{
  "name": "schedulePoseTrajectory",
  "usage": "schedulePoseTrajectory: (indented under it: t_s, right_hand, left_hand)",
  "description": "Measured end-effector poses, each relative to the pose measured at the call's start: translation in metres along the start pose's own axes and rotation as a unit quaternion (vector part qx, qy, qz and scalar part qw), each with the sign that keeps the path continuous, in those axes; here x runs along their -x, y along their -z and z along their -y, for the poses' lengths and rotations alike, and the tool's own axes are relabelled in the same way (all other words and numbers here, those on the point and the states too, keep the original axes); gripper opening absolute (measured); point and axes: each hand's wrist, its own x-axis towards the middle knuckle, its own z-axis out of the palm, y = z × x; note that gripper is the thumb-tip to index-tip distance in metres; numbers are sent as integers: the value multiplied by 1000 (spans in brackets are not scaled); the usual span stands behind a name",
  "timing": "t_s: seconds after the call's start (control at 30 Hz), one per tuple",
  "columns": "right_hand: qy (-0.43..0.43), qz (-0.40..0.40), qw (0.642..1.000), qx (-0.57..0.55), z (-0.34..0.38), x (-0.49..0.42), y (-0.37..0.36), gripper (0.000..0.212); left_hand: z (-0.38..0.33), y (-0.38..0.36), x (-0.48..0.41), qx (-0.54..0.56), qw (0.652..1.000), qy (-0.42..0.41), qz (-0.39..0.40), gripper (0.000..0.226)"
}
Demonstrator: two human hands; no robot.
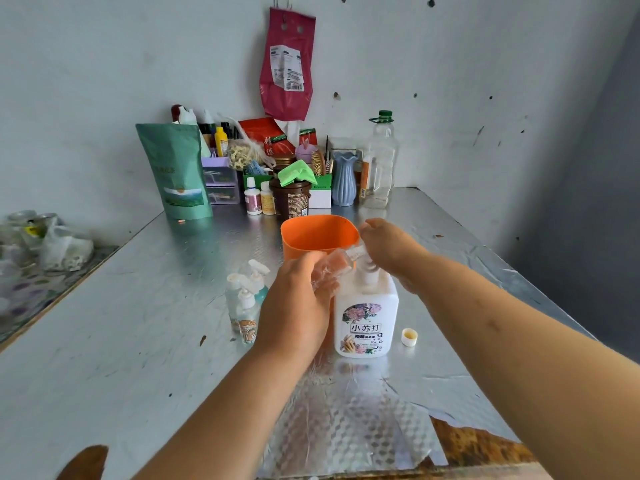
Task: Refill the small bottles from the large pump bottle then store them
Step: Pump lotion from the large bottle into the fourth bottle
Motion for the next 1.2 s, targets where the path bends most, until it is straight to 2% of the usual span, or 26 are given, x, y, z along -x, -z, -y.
schedulePoseTrajectory:
  t_s: [0.7, 1.2]
  right_hand:
    - [11, -1, 1000, 20, -4, 0, -7, 41]
    - [-9, 1, 999, -35, 0, -3, -1, 45]
  left_hand:
    - [-1, 4, -3, -8, 999, 31, 13, 30]
    - [-8, 10, -1, 4, 1000, 22, 8, 30]
